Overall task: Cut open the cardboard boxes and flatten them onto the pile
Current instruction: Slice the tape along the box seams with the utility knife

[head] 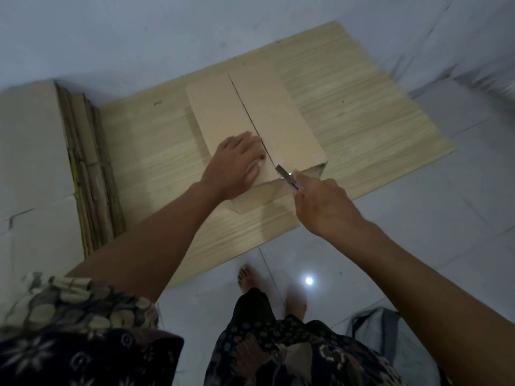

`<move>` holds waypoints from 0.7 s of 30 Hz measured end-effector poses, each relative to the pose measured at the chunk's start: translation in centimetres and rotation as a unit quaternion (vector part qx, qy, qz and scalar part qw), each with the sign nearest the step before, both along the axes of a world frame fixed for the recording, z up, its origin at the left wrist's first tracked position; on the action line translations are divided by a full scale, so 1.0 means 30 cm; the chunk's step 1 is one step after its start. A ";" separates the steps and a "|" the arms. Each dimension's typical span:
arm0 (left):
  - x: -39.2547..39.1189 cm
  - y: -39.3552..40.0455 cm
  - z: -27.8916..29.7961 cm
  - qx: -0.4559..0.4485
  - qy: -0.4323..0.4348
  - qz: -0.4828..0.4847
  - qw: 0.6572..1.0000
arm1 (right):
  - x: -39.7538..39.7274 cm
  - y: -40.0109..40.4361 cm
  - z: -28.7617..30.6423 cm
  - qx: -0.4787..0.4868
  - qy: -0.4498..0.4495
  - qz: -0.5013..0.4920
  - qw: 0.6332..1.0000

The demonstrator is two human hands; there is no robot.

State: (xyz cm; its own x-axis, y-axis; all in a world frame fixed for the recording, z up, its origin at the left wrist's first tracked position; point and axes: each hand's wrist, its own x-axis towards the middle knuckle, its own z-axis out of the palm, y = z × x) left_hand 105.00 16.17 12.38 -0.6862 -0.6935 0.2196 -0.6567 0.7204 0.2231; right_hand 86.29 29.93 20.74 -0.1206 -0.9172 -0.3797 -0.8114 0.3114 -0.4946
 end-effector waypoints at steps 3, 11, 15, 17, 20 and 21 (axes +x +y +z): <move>0.001 -0.062 0.022 0.045 -0.030 -0.033 0.998 | 0.022 -0.017 0.026 0.014 0.033 -0.001 0.999; -0.018 -0.112 0.017 -0.006 -0.015 -0.086 0.996 | 0.074 -0.024 0.037 0.022 0.095 -0.041 0.994; -0.025 -0.143 -0.007 -0.007 -0.009 -0.109 0.994 | 0.098 -0.041 0.033 0.021 0.105 -0.074 0.991; -0.030 -0.145 -0.012 0.005 -0.018 -0.109 0.994 | 0.097 -0.060 0.031 0.027 0.107 -0.085 0.990; -0.039 -0.154 -0.006 0.018 -0.024 -0.101 0.994 | 0.090 -0.086 0.042 0.030 0.100 -0.092 0.990; -0.043 -0.158 -0.003 0.020 -0.025 -0.101 0.994 | 0.083 -0.094 0.048 0.037 0.095 -0.094 0.990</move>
